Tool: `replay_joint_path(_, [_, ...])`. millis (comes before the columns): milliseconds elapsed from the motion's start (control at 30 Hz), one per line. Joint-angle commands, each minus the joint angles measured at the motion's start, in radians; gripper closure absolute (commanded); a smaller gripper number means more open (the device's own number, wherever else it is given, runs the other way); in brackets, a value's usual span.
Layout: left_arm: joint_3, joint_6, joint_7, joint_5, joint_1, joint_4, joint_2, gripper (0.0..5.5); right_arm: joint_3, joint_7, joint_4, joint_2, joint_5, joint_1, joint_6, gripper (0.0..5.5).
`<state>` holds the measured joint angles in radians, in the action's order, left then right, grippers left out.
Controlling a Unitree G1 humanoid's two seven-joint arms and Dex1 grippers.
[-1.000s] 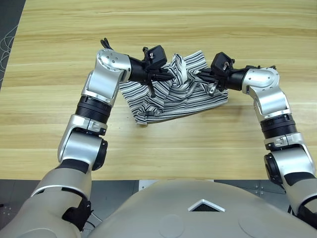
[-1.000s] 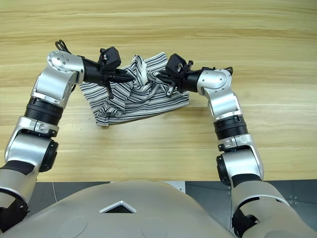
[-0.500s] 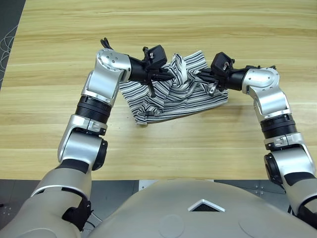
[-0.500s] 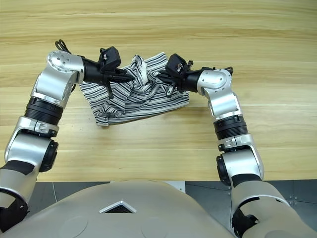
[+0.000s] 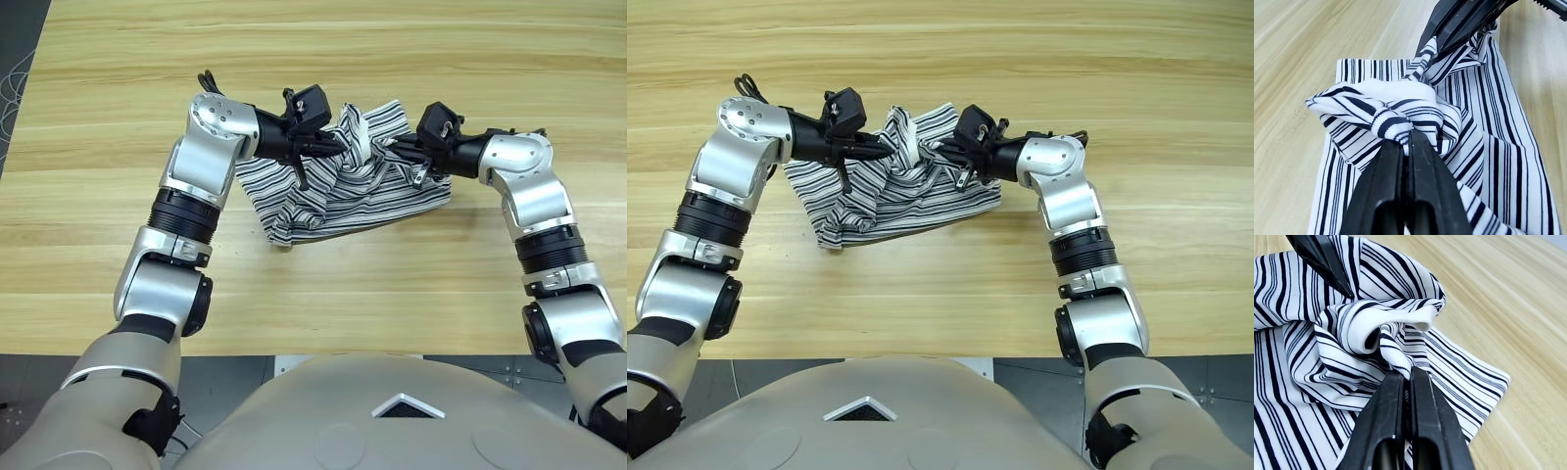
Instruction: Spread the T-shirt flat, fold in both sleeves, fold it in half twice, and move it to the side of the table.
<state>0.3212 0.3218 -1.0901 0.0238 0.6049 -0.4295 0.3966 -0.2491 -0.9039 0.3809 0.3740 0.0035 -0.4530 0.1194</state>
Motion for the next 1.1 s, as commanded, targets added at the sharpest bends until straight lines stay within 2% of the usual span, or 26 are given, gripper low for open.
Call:
replay_joint_path(33, [-0.003,-0.007,-0.002,0.000,0.014,-0.006,0.000,5.40,0.002,0.002,0.009,0.003,-0.002,-0.017,-0.008,5.36])
replay_joint_path(1100, [-0.012,-0.030,-0.001,-0.001,0.004,-0.036,-0.001,5.40,0.008,0.014,0.005,0.007,-0.001,-0.004,-0.013,5.36])
